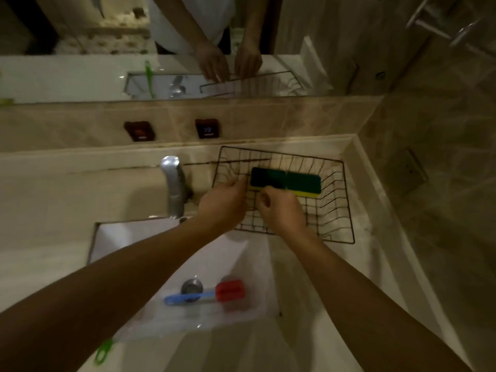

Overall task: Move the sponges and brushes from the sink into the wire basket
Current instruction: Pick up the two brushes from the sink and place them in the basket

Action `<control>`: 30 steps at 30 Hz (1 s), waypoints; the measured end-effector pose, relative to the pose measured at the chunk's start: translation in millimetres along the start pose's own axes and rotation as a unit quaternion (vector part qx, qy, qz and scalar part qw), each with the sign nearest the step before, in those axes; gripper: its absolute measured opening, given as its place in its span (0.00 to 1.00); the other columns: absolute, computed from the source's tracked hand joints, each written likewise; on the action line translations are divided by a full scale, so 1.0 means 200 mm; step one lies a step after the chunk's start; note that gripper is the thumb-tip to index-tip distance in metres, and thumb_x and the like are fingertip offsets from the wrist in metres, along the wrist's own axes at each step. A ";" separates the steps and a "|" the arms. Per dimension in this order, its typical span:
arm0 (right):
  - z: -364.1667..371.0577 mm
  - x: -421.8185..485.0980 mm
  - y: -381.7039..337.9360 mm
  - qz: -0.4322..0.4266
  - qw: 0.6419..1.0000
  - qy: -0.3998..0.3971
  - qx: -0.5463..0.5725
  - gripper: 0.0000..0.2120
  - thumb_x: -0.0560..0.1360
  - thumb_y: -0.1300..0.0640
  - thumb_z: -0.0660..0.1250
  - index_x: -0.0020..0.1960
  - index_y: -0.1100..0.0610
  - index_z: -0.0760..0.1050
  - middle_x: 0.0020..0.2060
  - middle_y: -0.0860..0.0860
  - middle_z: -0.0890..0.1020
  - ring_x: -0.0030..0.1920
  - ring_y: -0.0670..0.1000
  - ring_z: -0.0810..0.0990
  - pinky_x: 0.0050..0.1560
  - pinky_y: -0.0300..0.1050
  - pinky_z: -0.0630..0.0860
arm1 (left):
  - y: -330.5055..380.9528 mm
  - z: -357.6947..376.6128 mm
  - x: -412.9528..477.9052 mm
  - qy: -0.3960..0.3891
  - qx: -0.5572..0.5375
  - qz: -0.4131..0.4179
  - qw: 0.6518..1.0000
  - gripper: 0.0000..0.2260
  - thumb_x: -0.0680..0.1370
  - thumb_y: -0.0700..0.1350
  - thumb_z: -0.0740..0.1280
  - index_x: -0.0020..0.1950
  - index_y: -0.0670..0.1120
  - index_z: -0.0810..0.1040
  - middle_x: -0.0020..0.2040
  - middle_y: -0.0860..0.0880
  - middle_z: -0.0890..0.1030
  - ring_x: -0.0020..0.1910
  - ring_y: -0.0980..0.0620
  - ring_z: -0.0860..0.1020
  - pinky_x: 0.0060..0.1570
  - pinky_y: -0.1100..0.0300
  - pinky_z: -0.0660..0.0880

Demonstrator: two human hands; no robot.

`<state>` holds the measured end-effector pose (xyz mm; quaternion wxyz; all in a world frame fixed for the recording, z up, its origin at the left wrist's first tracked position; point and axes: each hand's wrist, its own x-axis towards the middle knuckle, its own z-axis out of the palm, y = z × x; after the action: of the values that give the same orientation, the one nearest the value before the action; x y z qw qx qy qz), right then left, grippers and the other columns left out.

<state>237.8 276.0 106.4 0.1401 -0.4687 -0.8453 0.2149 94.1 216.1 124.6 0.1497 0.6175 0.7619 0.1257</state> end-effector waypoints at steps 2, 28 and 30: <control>0.01 -0.10 -0.12 -0.010 1.000 -0.012 0.010 0.10 0.77 0.53 0.63 0.38 0.54 0.74 0.31 0.51 0.78 0.31 0.49 0.75 0.29 0.45 0.71 | -0.08 -0.05 -0.15 0.011 -0.005 0.005 1.000 0.11 0.78 0.47 0.62 0.58 0.46 0.73 0.55 0.45 0.77 0.47 0.45 0.78 0.41 0.53 0.75; 0.99 -0.69 -0.53 0.395 0.836 -0.280 0.259 0.23 0.79 0.48 0.65 0.67 0.62 0.68 0.55 0.59 0.77 0.50 0.57 0.79 0.47 0.46 0.75 | -1.07 0.31 -1.09 -0.153 -0.021 -0.393 0.907 0.11 0.75 0.40 0.66 0.57 0.40 0.76 0.53 0.40 0.81 0.49 0.43 0.80 0.41 0.58 0.72; 1.02 -0.69 -0.53 0.368 0.858 -0.270 0.234 0.25 0.78 0.45 0.64 0.66 0.61 0.70 0.58 0.60 0.79 0.54 0.60 0.79 0.45 0.44 0.71 | -1.10 0.35 -1.09 -0.140 -0.056 -0.395 0.906 0.10 0.75 0.41 0.66 0.55 0.41 0.77 0.52 0.41 0.82 0.49 0.43 0.81 0.42 0.58 0.73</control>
<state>141.6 61.7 -23.6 -0.0772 -0.6221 -0.5409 0.5608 -35.6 -41.3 -6.6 0.3263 0.2682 0.9063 0.0113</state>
